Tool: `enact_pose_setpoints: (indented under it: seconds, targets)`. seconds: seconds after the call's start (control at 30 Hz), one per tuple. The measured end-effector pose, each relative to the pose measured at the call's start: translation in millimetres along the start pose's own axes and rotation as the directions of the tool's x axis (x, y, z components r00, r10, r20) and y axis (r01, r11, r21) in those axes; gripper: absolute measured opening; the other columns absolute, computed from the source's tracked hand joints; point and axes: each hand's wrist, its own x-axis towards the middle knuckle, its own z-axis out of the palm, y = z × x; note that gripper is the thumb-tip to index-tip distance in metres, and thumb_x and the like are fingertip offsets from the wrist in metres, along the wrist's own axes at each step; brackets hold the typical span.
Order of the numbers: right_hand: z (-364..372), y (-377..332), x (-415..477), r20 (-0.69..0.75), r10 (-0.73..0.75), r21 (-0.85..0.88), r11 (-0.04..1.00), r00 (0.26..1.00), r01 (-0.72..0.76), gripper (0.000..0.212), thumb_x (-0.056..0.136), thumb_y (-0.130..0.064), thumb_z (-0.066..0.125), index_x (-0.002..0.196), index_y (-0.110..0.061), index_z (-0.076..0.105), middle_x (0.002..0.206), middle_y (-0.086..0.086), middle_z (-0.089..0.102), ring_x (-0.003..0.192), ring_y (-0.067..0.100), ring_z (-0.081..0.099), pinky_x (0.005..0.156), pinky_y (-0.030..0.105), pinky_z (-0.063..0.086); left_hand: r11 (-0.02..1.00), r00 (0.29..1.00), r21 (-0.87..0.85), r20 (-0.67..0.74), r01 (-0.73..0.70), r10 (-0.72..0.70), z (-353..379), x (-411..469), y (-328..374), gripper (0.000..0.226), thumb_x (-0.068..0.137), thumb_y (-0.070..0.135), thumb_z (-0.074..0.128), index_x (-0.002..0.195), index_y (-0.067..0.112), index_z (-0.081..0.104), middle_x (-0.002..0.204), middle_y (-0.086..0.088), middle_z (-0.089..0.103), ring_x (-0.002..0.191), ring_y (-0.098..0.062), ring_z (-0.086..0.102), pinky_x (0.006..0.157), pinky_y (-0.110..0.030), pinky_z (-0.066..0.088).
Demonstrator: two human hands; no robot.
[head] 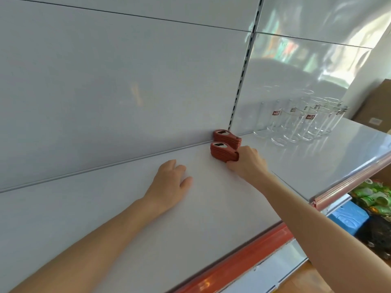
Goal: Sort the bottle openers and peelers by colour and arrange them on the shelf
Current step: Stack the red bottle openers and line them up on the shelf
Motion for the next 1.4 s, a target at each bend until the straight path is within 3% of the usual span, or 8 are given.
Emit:
enact_pose_setpoints:
  seconds: [0.1, 0.23, 0.6, 0.7, 0.87, 1.03, 1.17, 1.4]
  targets:
    - [8, -8, 16, -0.026, -0.009, -0.035, 0.999, 1.000, 0.008, 0.027, 0.084, -0.019, 0.054, 0.108, -0.007, 0.057, 0.107, 0.014, 0.061, 0.101, 0.035, 0.057, 0.072, 0.030, 0.035, 1.000, 0.999, 0.000, -0.037, 0.007, -0.007, 2, -1, -1, 0.041, 0.093, 0.032, 0.047, 0.122, 0.003, 0.053, 0.142, -0.016, 0.036, 0.134, -0.024, 0.028, 0.102, -0.019, 0.018]
    - [19, -16, 31, -0.038, -0.017, -0.035, 0.999, 0.999, 0.016, 0.027, 0.086, -0.019, 0.053, 0.110, -0.007, 0.057, 0.111, 0.014, 0.061, 0.106, 0.034, 0.056, 0.075, 0.031, 0.036, 1.000, 0.997, -0.010, -0.074, -0.006, 0.005, 3, 0, -2, 0.041, 0.092, 0.029, 0.051, 0.125, 0.005, 0.052, 0.144, -0.014, 0.034, 0.136, -0.023, 0.026, 0.105, -0.018, 0.016]
    - [22, 1, 30, 0.007, -0.157, 0.102, 0.983, 0.988, 0.155, 0.020, 0.087, -0.010, 0.056, 0.100, 0.001, 0.048, 0.104, 0.019, 0.055, 0.084, 0.028, 0.045, 0.066, 0.030, 0.030, 1.000, 0.993, -0.013, -0.113, -0.025, 0.024, 7, 1, -7, 0.042, 0.091, 0.031, 0.052, 0.125, 0.007, 0.052, 0.142, -0.012, 0.038, 0.135, -0.021, 0.028, 0.105, -0.019, 0.018]
    - [24, -5, 35, 0.007, -0.164, 0.125, 0.979, 0.986, 0.162, 0.014, 0.088, -0.008, 0.056, 0.097, 0.000, 0.048, 0.107, 0.020, 0.055, 0.088, 0.028, 0.046, 0.069, 0.030, 0.031, 1.000, 0.993, -0.003, -0.113, -0.021, 0.021, 7, 1, -6, 0.041, 0.091, 0.031, 0.053, 0.124, 0.007, 0.053, 0.141, -0.012, 0.039, 0.135, -0.021, 0.029, 0.105, -0.019, 0.018]
    - [25, -3, 41, 0.010, -0.162, 0.125, 0.979, 0.987, 0.160, 0.024, 0.085, -0.011, 0.059, 0.103, 0.002, 0.050, 0.109, 0.019, 0.056, 0.097, 0.030, 0.050, 0.068, 0.028, 0.029, 1.000, 0.993, -0.001, -0.117, -0.010, 0.010, 7, 1, -6, 0.041, 0.090, 0.031, 0.054, 0.123, 0.006, 0.054, 0.140, -0.012, 0.040, 0.133, -0.022, 0.031, 0.105, -0.021, 0.019]
    - [18, -4, 37, -0.089, -0.196, 0.235, 0.949, 0.977, 0.212, 0.042, 0.082, -0.030, 0.062, 0.120, -0.013, 0.056, 0.109, 0.007, 0.062, 0.099, 0.028, 0.057, 0.077, 0.033, 0.046, 1.000, 0.993, 0.001, -0.117, 0.002, -0.002, 7, 1, -5, 0.041, 0.089, 0.031, 0.055, 0.118, 0.003, 0.057, 0.133, -0.013, 0.047, 0.127, -0.024, 0.038, 0.102, -0.022, 0.024]
    - [15, -7, 35, -0.149, -0.217, 0.262, 0.932, 0.965, 0.250, 0.024, 0.089, -0.020, 0.053, 0.110, -0.013, 0.063, 0.103, 0.012, 0.066, 0.089, 0.029, 0.056, 0.072, 0.032, 0.044, 1.000, 0.993, 0.009, -0.121, 0.000, 0.001, 7, 1, -6, 0.039, 0.088, 0.030, 0.056, 0.115, 0.002, 0.058, 0.127, -0.014, 0.050, 0.123, -0.025, 0.042, 0.099, -0.022, 0.026]
    - [11, -8, 33, -0.127, -0.238, 0.216, 0.941, 0.963, 0.262, 0.024, 0.090, -0.018, 0.051, 0.107, -0.011, 0.066, 0.101, 0.015, 0.066, 0.093, 0.033, 0.057, 0.077, 0.037, 0.046, 1.000, 0.992, 0.020, -0.124, -0.016, 0.018, 6, 1, -6, 0.039, 0.089, 0.028, 0.055, 0.119, 0.003, 0.057, 0.129, -0.013, 0.050, 0.124, -0.024, 0.042, 0.101, -0.021, 0.025]
